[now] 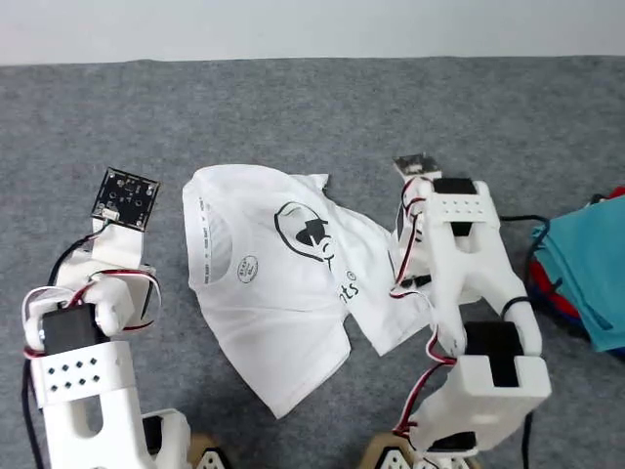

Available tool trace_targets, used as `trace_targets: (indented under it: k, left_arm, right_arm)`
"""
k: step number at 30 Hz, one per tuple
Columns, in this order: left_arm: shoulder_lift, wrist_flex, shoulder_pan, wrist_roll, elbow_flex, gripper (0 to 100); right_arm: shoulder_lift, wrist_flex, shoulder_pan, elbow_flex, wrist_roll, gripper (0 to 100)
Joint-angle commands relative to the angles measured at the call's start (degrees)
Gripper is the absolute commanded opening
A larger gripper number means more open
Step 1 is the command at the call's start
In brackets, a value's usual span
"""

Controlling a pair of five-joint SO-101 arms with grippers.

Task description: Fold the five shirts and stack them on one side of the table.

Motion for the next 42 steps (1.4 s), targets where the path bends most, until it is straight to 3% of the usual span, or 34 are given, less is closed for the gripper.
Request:
trace_targets:
  k: [1, 8, 19, 34, 39, 42]
  left_arm:
    - [-0.97, -0.79, 0.00, -0.53, -0.84, 0]
    - [-1.05, -0.79, 0.00, -0.53, -0.84, 0]
    - [-0.70, -0.79, 0.00, -0.53, -0.84, 0]
    - [-0.70, -0.79, 0.00, -0.53, -0.84, 0]
    - [-0.70, -0.70, 0.00, -0.53, -0.84, 0]
    - [-0.70, -0.70, 0.00, -0.53, -0.84, 0]
  right_arm:
    - [-6.73, 2.86, -0.04, -5.01, 0.44, 0.9]
    - [-14.81, 3.82, -0.48, -6.15, 0.53, 0.9]
    - [-14.73, 2.24, -0.57, -5.71, 0.62, 3.9]
    - [6.02, -9.80, -2.33, -5.63, 4.22, 1.3]
    - [6.90, -6.73, -0.57, -6.42, 4.22, 12.5]
    - [5.23, -6.29, 0.57, -6.42, 4.22, 13.6]
